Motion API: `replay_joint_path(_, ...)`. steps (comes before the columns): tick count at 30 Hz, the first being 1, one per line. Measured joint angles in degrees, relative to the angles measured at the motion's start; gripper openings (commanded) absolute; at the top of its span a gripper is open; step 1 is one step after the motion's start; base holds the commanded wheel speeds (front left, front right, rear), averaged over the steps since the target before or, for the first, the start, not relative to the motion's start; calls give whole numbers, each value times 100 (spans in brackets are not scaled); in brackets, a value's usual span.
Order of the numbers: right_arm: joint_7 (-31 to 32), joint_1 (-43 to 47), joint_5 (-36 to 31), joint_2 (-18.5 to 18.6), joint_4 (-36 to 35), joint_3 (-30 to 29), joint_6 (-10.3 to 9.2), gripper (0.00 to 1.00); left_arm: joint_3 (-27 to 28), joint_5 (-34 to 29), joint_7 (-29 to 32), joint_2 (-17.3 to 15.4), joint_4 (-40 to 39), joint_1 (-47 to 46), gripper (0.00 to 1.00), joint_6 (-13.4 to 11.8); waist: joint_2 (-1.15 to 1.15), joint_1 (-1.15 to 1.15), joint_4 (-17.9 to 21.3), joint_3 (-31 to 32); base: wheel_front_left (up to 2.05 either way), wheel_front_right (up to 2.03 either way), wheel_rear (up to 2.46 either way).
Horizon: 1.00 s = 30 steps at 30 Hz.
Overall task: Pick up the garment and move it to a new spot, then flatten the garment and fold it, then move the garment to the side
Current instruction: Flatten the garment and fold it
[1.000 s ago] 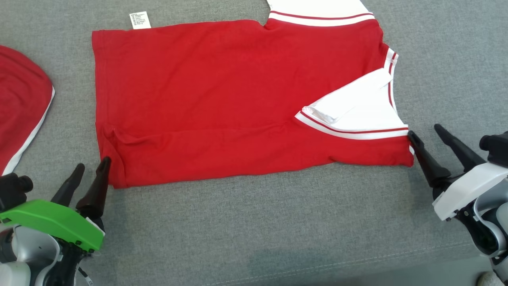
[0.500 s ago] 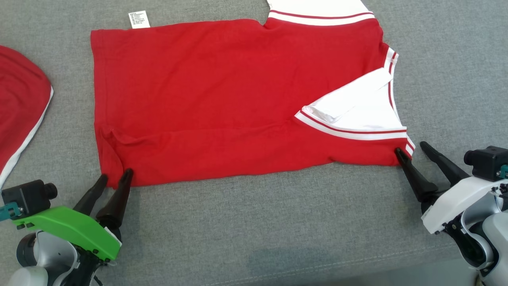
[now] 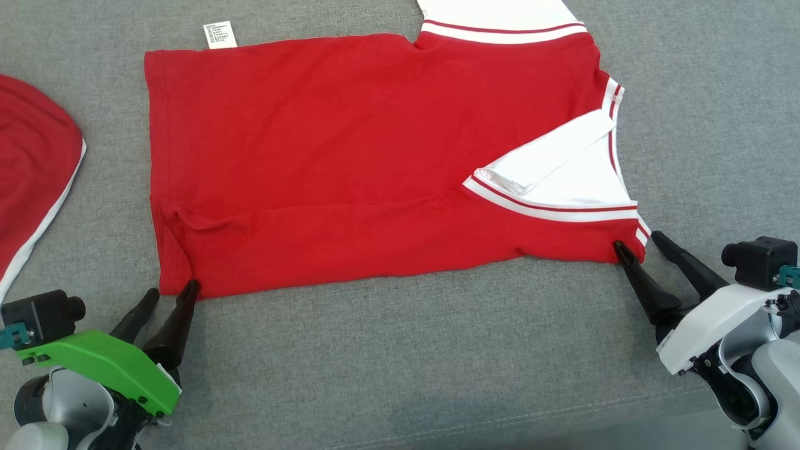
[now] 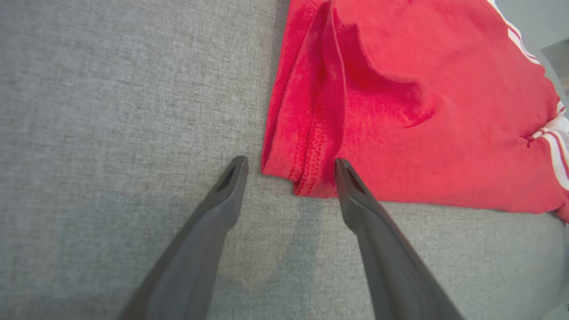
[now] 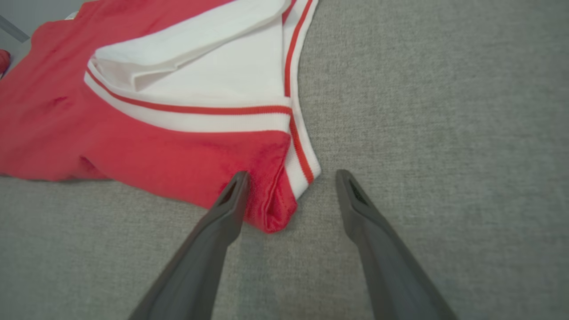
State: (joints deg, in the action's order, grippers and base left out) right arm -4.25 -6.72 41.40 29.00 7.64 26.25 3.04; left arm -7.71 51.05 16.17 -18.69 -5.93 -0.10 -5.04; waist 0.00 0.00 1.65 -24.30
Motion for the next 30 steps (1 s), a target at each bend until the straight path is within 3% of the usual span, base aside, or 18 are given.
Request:
replay_joint_path(6,68,-10,23,-2,14,51,57,100,-62,0,65,1,125,-165,100,31,0,0,8,20,0,0,0)
replay_joint_path(7,81,-14,37,-8,16,56,63,100,-80,0,76,2,144,-193,82,53,0,0,11,25,0,0,0)
replay_joint_path(8,90,-15,48,-10,21,66,81,82,-100,1,76,4,163,-222,45,58,0,0,13,30,0,0,0)
replay_joint_path(9,122,-18,53,-12,22,77,100,56,-119,3,78,7,176,-244,31,79,0,0,16,37,0,0,0)
replay_joint_path(10,125,-23,54,-18,27,89,103,47,-138,4,92,11,187,-260,9,107,0,0,18,43,0,0,0)
replay_joint_path(11,127,-42,57,-21,37,100,116,42,-151,9,92,22,198,-275,0,112,0,0,20,51,0,0,0)
replay_joint_path(14,135,-70,103,-42,107,112,141,22,-205,19,97,92,323,-349,0,198,0,0,17,92,0,0,0)
replay_joint_path(15,153,-73,104,-43,126,114,144,5,-231,20,114,114,353,-350,0,207,0,0,12,111,0,0,0)
replay_joint_path(16,181,-77,115,-44,140,118,152,0,-245,22,133,131,369,-349,0,209,0,0,4,129,0,0,0)
replay_joint_path(30,261,61,847,10,120,-178,252,0,-113,233,300,-43,350,-303,0,354,0,0,-111,330,0,0,0)
